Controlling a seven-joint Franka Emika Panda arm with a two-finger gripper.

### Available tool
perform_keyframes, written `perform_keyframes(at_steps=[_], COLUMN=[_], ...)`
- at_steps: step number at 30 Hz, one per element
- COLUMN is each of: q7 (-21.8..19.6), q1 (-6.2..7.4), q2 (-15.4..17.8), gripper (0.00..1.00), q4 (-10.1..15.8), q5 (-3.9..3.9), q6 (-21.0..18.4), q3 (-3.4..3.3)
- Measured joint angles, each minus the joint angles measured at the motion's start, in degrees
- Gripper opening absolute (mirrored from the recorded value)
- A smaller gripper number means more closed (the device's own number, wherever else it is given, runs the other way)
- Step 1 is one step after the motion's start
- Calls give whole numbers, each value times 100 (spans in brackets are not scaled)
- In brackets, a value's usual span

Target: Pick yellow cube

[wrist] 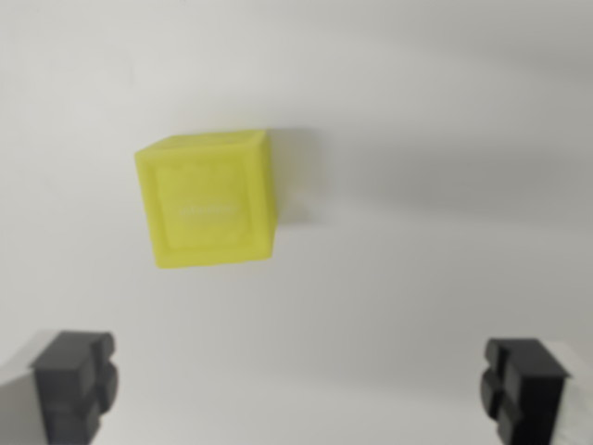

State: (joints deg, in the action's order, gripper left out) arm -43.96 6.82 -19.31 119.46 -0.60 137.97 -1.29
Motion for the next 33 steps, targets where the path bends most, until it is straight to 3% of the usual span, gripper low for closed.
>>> perform_keyframes(at_steps=[33], q7=[69], q1=[234], q2=[-645], gripper=[100], q4=[-1], q5=[92], q6=[679], q3=[0])
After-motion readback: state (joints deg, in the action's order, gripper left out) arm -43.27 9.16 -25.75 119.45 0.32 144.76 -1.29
